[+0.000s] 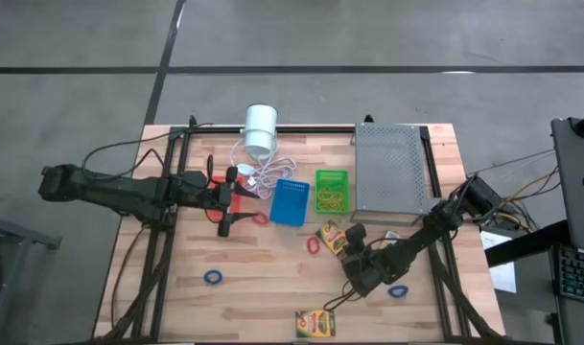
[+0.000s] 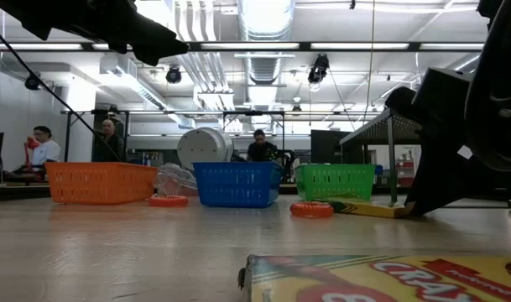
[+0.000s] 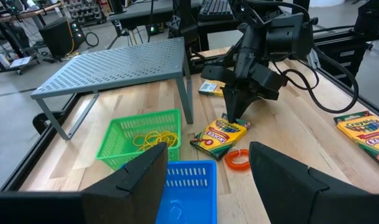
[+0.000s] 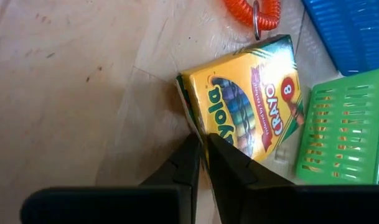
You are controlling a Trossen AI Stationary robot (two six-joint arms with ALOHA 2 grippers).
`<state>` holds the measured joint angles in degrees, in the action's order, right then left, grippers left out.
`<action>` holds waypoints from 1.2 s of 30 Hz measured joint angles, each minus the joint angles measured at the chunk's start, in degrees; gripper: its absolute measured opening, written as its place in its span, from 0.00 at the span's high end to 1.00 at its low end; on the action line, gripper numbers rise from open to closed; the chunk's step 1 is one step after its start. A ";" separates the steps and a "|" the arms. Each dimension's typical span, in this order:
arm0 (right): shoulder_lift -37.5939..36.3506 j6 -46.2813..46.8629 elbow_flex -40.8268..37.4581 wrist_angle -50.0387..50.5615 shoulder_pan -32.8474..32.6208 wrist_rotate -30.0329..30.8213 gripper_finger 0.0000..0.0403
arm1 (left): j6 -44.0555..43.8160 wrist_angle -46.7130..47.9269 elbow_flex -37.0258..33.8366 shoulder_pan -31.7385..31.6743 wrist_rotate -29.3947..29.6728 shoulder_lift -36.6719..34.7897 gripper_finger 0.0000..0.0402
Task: Pick & Place Office Desk Supplies
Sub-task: Put the pack of crayon into the blue bin
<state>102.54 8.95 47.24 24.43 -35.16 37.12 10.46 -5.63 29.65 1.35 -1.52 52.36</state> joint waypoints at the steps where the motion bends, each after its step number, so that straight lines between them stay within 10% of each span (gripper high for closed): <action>1: 0.00 0.00 0.00 0.00 0.00 0.02 0.93 | 0.00 -0.01 0.00 0.02 0.00 0.00 0.43; 36: -3.87 1.57 6.08 4.34 -0.22 6.88 0.98 | 0.00 -0.02 0.00 0.02 -0.02 0.00 0.43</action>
<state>98.68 10.52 53.32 28.76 -35.38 44.00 10.46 -5.65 29.65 1.37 -1.54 52.36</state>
